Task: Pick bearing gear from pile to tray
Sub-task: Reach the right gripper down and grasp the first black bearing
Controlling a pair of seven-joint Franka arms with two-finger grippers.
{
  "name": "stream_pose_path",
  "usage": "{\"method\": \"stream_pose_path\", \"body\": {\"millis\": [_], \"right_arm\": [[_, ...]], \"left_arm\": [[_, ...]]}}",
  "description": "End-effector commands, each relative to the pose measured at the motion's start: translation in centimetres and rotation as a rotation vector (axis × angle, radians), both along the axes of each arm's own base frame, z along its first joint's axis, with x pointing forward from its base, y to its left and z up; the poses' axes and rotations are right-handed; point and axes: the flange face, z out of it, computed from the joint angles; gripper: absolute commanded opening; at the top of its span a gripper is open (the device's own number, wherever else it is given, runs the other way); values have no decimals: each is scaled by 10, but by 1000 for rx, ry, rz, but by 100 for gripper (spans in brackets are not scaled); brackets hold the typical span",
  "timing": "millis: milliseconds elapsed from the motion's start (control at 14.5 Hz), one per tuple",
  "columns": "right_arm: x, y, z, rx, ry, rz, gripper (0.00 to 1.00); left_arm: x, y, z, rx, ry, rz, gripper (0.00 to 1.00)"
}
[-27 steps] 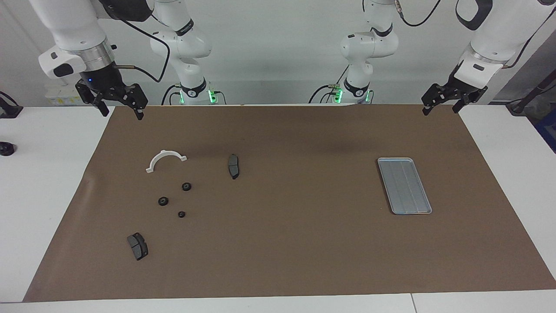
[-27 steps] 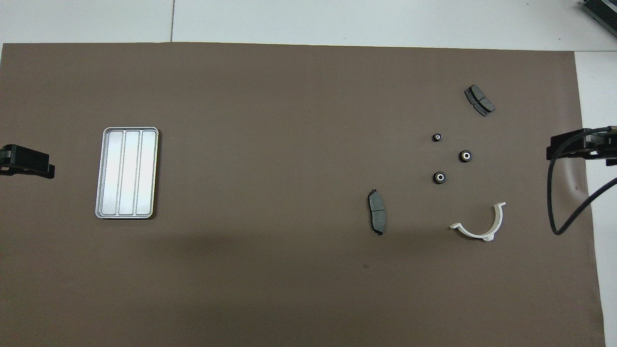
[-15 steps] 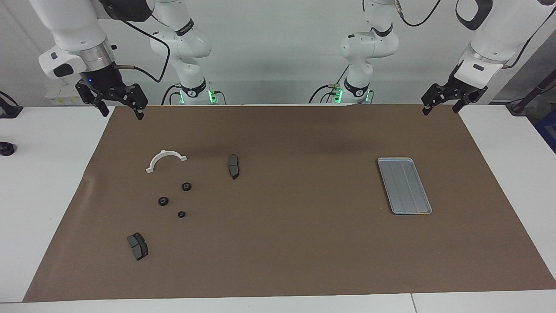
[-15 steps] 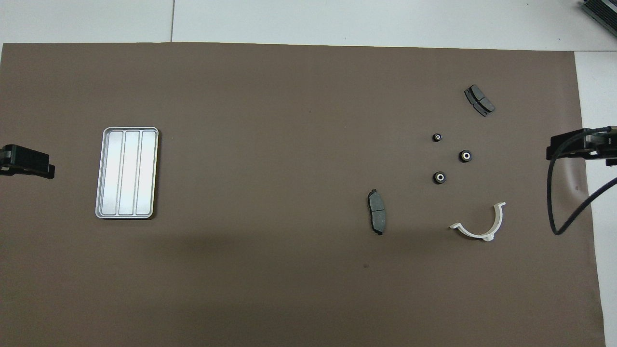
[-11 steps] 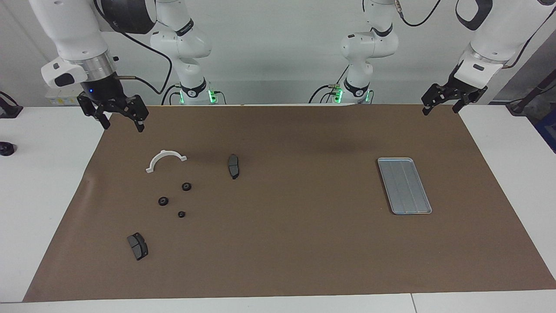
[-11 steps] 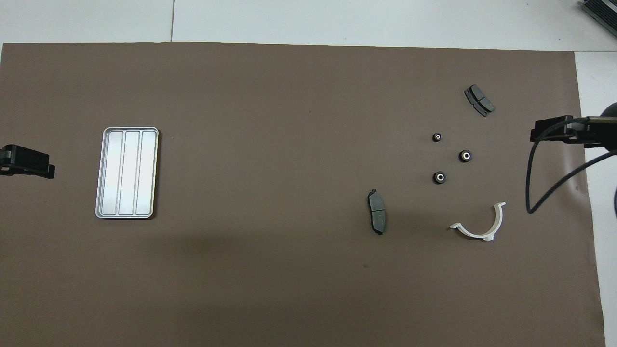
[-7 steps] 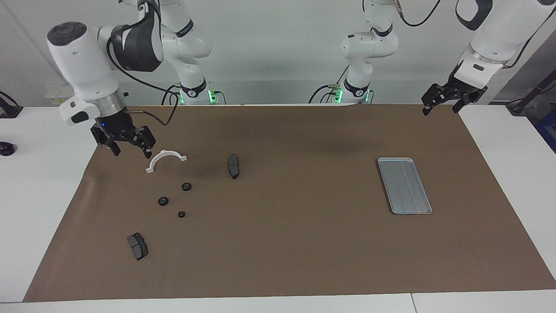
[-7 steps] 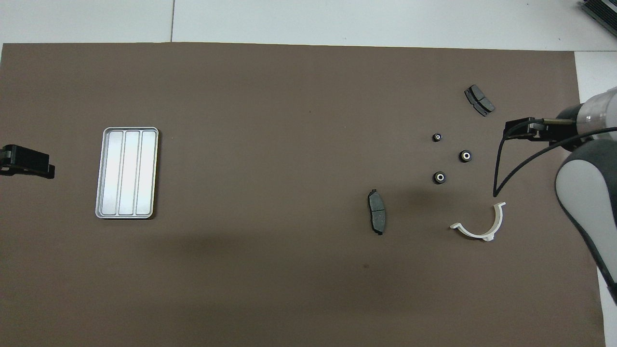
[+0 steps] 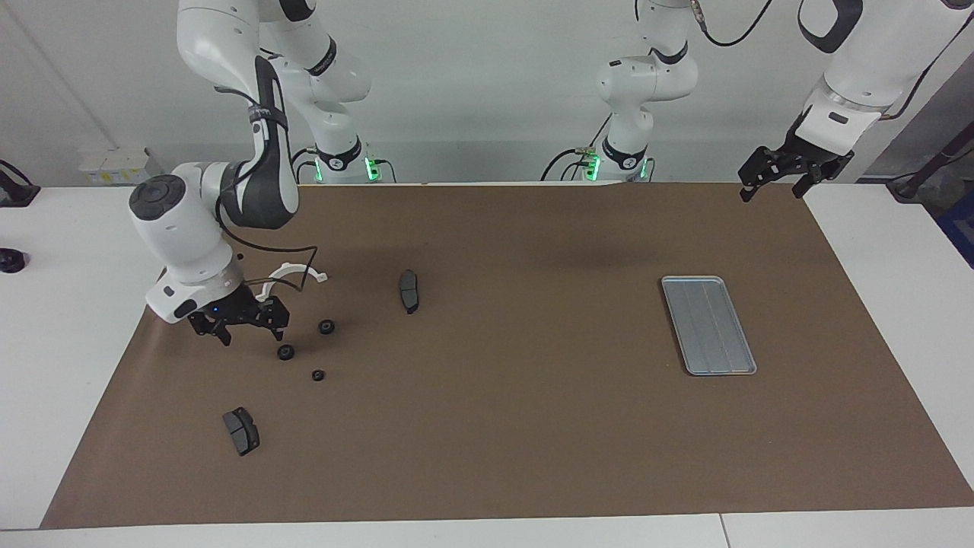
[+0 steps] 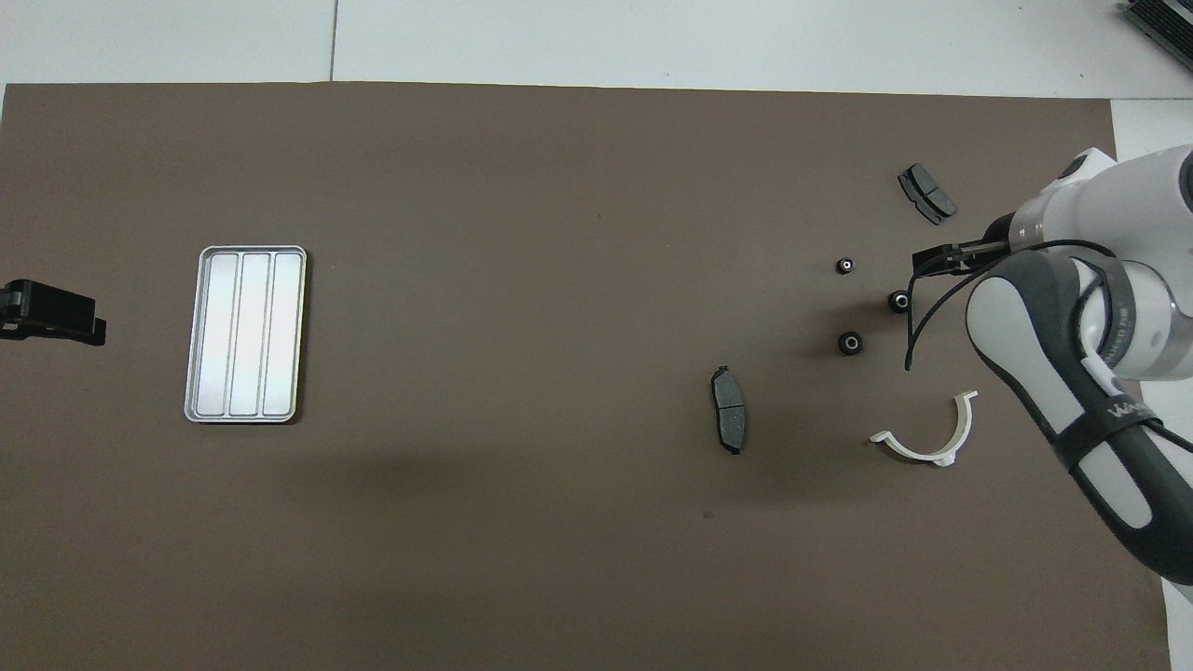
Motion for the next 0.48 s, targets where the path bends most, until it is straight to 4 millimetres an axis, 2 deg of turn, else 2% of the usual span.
{"method": "stream_pose_path", "body": {"millis": [0,275,413], "right_arm": [[-5,7,-24,7,-9,84,100],[-13,7,-52,-12,-16,156,100],[-12,11,-59,-11,-18,160,87]], "left_arm": [[-10,2,1,7,4,-5,100],[-10,2,1,7,4,-5,100],[-10,2,1,7,2,-5,100]]}}
